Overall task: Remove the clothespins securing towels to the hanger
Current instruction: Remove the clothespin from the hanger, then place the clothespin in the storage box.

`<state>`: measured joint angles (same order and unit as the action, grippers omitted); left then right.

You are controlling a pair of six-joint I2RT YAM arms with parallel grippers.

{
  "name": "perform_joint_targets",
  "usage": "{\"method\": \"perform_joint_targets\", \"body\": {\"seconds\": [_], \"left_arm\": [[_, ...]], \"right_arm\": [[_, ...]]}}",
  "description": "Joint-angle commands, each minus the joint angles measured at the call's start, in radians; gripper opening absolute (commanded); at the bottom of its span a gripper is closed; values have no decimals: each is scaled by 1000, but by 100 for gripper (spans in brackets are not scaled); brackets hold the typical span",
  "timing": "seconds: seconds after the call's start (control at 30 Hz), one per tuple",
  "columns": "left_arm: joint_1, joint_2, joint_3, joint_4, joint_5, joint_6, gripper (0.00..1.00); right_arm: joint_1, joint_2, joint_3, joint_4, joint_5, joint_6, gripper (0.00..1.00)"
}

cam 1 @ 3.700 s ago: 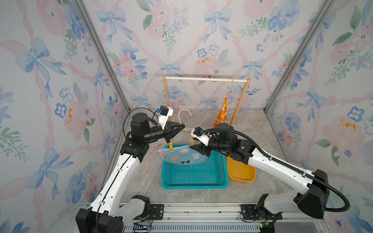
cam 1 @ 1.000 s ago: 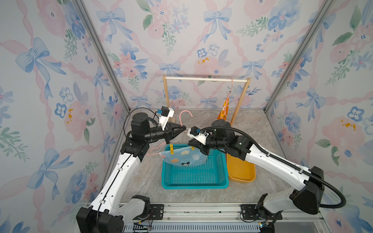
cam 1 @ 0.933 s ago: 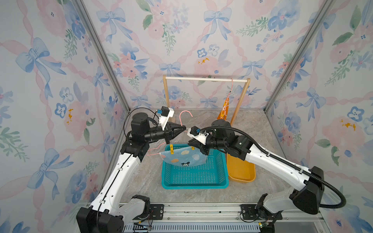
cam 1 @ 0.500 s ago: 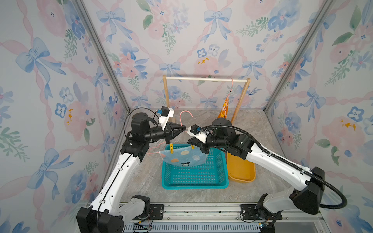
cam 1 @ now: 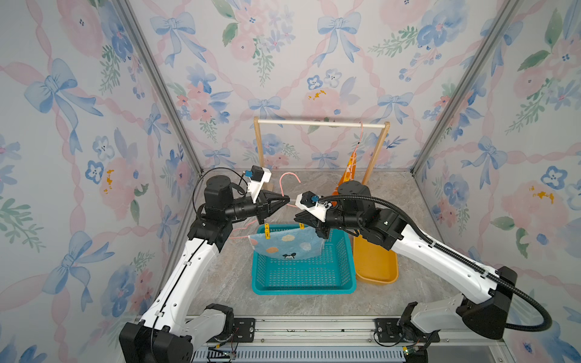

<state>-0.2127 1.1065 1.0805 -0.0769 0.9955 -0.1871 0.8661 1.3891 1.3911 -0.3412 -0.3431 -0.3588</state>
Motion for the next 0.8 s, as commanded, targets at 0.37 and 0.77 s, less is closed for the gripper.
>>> {"method": "perform_joint_targets", "body": {"seconds": [0.37,0.77], "left_arm": [[14,-10,-9,12,-30,15,0],[15,-19,-11,12,-38,15,0]], "right_arm": [[29,-268,-219,15,127,157,0],[15,-632,-534,71,341,350,0]]}}
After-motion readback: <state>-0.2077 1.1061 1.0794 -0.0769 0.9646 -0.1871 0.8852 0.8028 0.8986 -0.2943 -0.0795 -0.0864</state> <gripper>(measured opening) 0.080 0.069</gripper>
